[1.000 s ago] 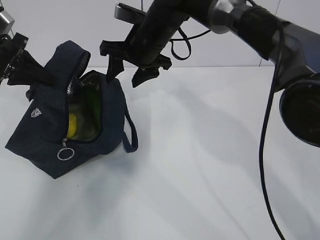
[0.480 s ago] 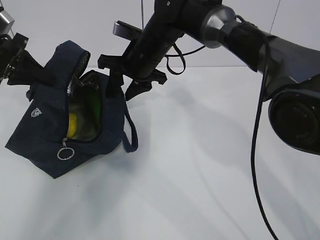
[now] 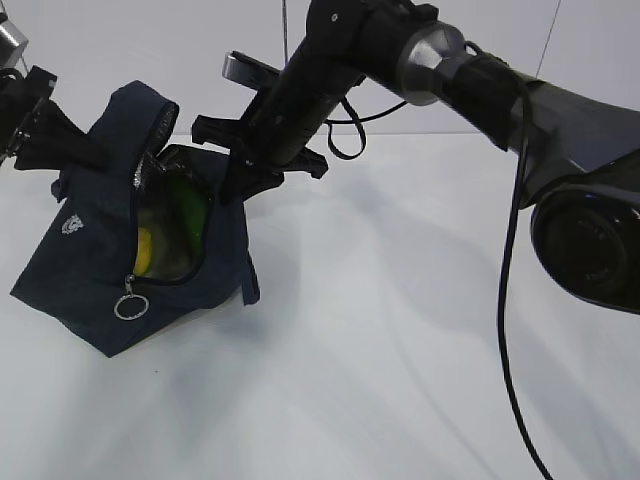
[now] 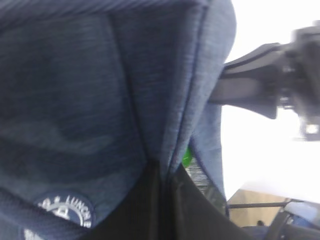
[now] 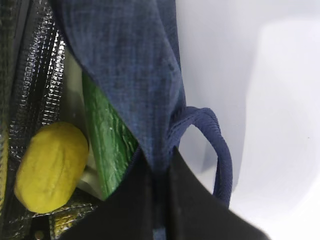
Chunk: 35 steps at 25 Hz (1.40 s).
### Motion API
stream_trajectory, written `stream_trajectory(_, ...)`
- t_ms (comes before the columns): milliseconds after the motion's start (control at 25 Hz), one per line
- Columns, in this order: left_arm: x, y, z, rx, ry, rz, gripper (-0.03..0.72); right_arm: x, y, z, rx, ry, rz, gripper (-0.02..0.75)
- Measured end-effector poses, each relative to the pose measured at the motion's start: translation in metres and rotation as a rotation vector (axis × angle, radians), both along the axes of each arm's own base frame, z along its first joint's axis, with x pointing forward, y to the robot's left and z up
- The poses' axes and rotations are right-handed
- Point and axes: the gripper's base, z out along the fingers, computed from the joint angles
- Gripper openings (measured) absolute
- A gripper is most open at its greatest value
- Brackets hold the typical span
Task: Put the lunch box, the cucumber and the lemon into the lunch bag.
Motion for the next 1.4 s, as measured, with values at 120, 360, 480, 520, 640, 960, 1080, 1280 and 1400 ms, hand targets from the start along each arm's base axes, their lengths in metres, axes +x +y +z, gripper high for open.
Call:
stream_trajectory(120,-0.001,-0.001,0.000,-0.007,0.008,-0.013,-0.009,0.000,0.000,0.000,-0.003,-0.005,0.005,0.027)
stream_trajectory(360,-0.003,-0.002,0.001,-0.035,0.049,0.000,-0.009,-0.002,-0.011,0.026,-0.086,-0.095,0.001,0.024)
stream_trajectory(480,-0.002,-0.007,0.003,-0.061,0.074,0.019,-0.009,-0.006,-0.017,0.047,-0.114,-0.142,-0.008,0.022)
stream_trajectory(520,-0.002,-0.010,0.003,-0.070,0.077,0.018,-0.009,-0.007,-0.018,0.053,-0.121,-0.156,-0.013,0.022)
stream_trajectory(640,-0.002,-0.024,0.006,-0.107,0.080,0.004,-0.009,-0.008,-0.021,0.061,-0.146,-0.179,-0.032,0.022)
stream_trajectory(960,-0.006,-0.062,0.010,-0.169,0.098,-0.047,-0.009,-0.025,-0.023,0.085,-0.214,-0.219,-0.057,0.022)
stream_trajectory(1080,-0.006,-0.065,0.013,-0.203,0.103,-0.037,-0.009,-0.034,-0.032,0.086,-0.270,-0.201,-0.057,0.022)
stream_trajectory(1280,-0.006,-0.068,0.013,-0.210,0.105,-0.038,-0.009,-0.048,-0.046,0.091,-0.345,-0.194,-0.069,0.022)
stream_trajectory(1400,-0.009,-0.080,0.014,-0.210,0.107,-0.068,-0.009,-0.054,-0.051,0.105,-0.345,-0.217,-0.079,0.022)
